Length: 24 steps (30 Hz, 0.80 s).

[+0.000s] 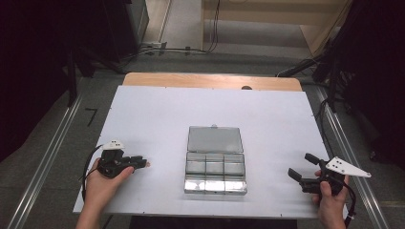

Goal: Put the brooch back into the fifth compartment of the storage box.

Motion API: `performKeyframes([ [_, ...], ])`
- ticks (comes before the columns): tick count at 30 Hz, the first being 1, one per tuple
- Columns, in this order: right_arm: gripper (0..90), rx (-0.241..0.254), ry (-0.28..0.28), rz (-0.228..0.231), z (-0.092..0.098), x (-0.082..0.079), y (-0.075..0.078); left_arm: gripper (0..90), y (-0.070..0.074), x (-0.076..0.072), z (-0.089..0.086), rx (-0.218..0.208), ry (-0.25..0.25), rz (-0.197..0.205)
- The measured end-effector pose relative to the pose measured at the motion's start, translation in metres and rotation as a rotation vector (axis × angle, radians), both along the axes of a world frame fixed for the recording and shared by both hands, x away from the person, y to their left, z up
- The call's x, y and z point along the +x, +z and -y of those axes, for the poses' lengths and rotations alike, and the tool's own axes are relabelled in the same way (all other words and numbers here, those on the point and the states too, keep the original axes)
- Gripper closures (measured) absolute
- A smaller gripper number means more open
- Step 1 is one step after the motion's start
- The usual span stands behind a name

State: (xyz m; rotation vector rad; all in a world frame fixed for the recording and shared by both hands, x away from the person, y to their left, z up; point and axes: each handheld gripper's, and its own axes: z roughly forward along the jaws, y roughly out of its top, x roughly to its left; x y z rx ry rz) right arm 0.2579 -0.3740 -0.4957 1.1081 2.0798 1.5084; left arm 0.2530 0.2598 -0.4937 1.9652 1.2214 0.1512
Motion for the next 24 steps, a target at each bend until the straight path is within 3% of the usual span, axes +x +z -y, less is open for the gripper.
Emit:
performKeyframes([
  [17, 0.0, 0.001, 0.002, -0.003, 0.000, 0.000, 0.000, 80.5, -0.007, 0.003, 0.010, 0.064, -0.015, -0.015],
  [24, 0.0, 0.000, 0.000, -0.004, 0.000, 0.000, 0.000, 86.4, -0.007, 0.002, 0.011, 0.057, -0.023, -0.019],
])
